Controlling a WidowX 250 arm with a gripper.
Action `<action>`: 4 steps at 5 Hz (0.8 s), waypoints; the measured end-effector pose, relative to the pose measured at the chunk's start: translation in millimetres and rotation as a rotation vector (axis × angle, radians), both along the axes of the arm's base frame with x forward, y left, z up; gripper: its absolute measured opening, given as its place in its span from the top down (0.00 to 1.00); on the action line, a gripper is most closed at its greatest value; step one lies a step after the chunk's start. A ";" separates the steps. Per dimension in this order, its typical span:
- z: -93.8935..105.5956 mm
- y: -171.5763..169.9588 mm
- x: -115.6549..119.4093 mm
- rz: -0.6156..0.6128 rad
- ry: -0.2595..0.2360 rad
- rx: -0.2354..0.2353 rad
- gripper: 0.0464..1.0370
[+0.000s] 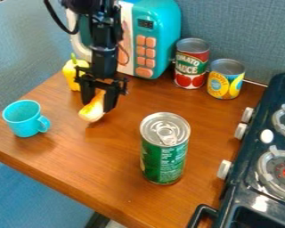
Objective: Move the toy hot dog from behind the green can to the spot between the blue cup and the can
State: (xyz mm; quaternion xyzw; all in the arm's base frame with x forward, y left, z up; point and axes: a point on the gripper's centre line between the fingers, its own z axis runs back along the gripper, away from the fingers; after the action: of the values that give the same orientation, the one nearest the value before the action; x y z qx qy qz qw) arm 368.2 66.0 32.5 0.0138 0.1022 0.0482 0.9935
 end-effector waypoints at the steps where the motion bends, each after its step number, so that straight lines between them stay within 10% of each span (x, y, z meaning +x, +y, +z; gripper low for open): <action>1: -5.5 1.3 3.0 0.000 0.018 -0.001 0.35; 3: -9.2 -0.7 1.6 0.001 0.031 -0.011 0.04; 4: -7.6 1.9 -2.8 -0.023 0.063 0.008 0.03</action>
State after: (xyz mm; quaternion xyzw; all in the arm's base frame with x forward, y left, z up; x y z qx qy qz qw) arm 365.4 67.9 25.0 0.0205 0.1328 0.0368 0.9902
